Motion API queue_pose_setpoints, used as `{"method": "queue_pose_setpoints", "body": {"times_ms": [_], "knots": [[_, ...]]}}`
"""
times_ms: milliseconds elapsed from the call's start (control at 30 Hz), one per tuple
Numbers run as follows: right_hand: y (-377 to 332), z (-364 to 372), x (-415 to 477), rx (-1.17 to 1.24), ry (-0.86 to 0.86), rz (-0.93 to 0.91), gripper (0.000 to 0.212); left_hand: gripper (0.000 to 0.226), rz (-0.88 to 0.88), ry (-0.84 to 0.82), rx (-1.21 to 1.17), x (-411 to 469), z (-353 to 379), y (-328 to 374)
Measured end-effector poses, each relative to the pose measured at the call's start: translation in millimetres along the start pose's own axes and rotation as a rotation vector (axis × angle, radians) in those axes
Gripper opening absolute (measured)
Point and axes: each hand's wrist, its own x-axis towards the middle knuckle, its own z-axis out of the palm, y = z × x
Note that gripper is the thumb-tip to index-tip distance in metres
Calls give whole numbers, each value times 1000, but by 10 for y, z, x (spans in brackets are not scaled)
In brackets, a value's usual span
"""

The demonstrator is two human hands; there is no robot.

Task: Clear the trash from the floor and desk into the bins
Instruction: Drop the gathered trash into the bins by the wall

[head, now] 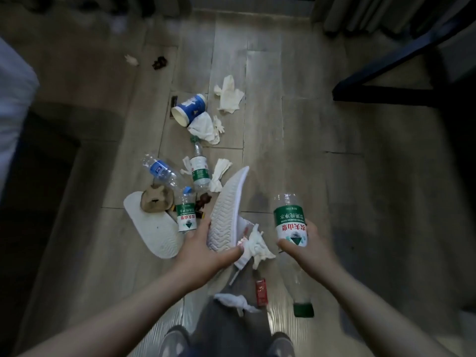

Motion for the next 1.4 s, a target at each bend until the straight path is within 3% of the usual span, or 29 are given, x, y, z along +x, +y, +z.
{"method": "queue_pose_setpoints", "body": {"times_ms": [133, 367, 633, 867, 967, 1167, 1400], "knots": [[-436, -408, -580, 43, 38, 38, 50, 113, 2, -15, 32, -587, -278, 460], [-1332, -1401, -1826, 169, 137, 60, 49, 101, 7, 8, 16, -1780, -867, 1625], [-2207, -2540, -3151, 284, 230, -40, 62, 106, 114, 83, 5, -3008, -1488, 2833], [-2959, -3320, -4037, 322, 378, -232, 57, 109, 306, 189, -108, -3885, -1993, 3687], [-3247, -3500, -4316, 357, 443, -286, 61, 103, 425, 189, -193, -4123, -2193, 3944], [-3616, -3610, -4864, 428, 612, -342, 54, 61, 643, 105, -316, -4434, -2652, 4335], [-3723, -3399, -5578, 545, 838, -313, 57, 91, 855, -82, -332, -4800, -3022, 4407]]}}
